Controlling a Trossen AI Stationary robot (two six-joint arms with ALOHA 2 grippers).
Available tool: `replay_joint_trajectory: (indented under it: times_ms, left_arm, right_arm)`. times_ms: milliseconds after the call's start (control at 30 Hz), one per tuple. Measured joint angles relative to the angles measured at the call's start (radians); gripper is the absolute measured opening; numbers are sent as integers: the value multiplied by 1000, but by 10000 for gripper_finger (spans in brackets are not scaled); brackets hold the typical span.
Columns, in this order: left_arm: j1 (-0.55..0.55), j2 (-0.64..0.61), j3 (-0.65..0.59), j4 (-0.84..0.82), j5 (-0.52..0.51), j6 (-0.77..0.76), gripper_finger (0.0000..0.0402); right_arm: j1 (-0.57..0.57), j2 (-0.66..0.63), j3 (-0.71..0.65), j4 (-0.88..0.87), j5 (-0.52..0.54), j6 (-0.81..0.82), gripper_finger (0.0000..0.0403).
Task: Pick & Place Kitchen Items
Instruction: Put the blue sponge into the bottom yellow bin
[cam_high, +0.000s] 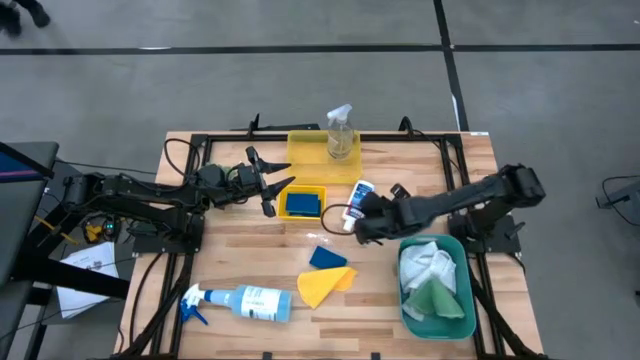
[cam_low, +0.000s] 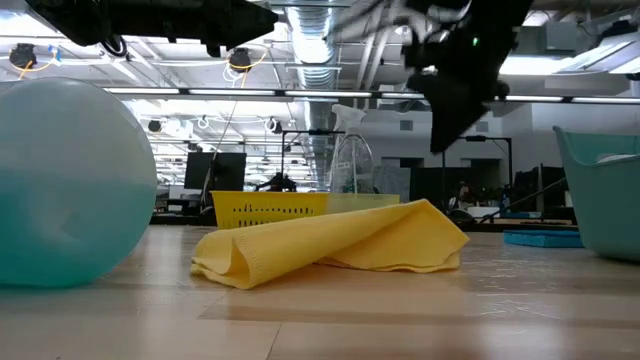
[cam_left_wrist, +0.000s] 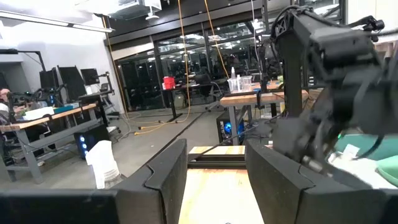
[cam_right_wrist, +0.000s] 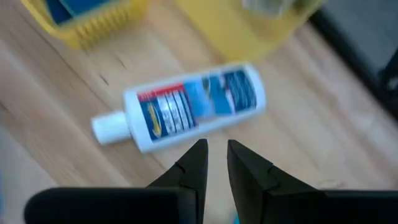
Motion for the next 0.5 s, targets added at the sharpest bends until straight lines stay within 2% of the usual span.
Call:
replay_joint_trajectory:
  times_ms: [133, 367, 500]
  left_arm:
    - [0, 0, 0, 0, 0, 0, 159]
    - [0, 0, 0, 1, 0, 0, 159]
    - [0, 0, 0, 1, 0, -1, 159]
  right_arm:
    - [-55, 76, -1, -83, -63, 33, 54]
    - [-118, 124, -1, -222, -43, 106, 54]
    - [-121, 114, 0, -221, -12, 111, 54]
